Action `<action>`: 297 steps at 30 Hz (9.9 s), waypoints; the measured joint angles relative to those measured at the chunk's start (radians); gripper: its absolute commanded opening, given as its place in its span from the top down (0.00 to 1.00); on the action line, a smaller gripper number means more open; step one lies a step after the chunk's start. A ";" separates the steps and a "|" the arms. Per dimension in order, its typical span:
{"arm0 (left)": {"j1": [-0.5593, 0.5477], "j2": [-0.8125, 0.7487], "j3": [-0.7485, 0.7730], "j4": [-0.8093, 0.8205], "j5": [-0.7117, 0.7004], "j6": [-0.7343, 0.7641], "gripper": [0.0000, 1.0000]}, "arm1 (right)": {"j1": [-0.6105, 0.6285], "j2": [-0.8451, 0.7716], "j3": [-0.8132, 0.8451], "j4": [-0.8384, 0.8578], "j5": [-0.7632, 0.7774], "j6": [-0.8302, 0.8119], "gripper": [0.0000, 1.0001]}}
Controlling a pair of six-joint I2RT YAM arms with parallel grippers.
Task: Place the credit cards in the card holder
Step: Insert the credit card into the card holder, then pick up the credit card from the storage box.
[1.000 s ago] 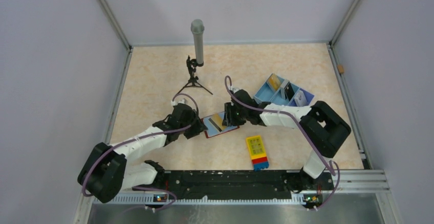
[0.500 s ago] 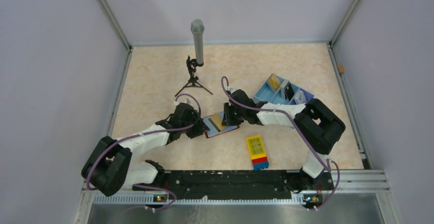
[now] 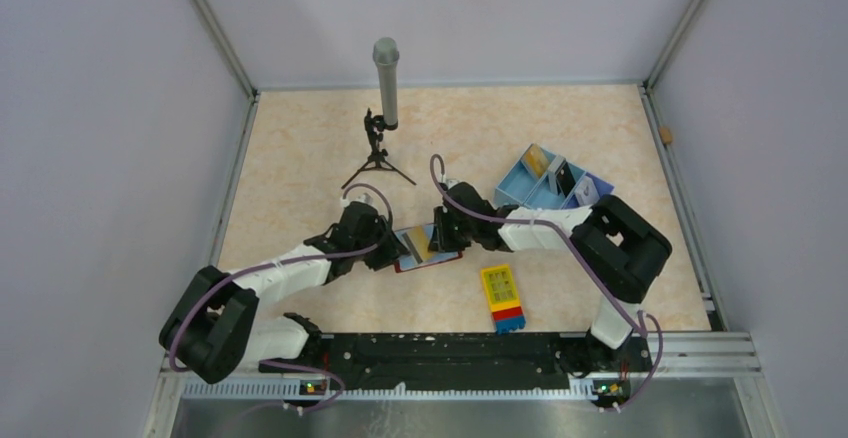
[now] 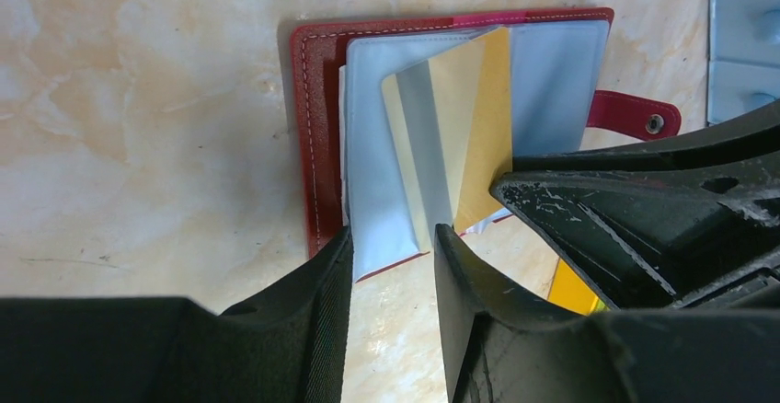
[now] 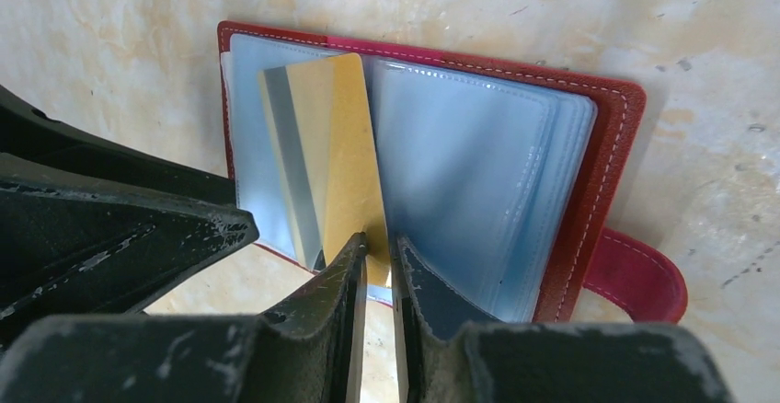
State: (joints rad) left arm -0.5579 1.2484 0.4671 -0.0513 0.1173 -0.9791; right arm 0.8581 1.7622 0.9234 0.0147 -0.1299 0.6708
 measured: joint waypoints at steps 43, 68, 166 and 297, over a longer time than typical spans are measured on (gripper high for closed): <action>0.000 -0.035 -0.049 0.017 -0.006 -0.032 0.65 | 0.087 -0.087 -0.236 0.280 0.225 0.329 1.00; 0.000 -0.021 -0.051 0.047 -0.002 -0.039 0.65 | 0.124 -0.043 -0.243 0.369 0.291 0.427 1.00; 0.276 -0.212 0.476 -0.533 -0.110 0.465 0.01 | -0.360 -0.122 0.306 -0.422 0.485 -0.362 0.26; -0.090 -0.246 0.180 0.350 0.671 0.268 1.00 | -0.306 -0.508 0.113 -0.195 -0.968 -0.326 1.00</action>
State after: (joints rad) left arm -0.6483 1.0019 0.6476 0.2985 0.7879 -0.7109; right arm 0.5526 1.2541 1.0359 -0.1802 -1.0981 0.3450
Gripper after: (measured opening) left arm 0.005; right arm 0.004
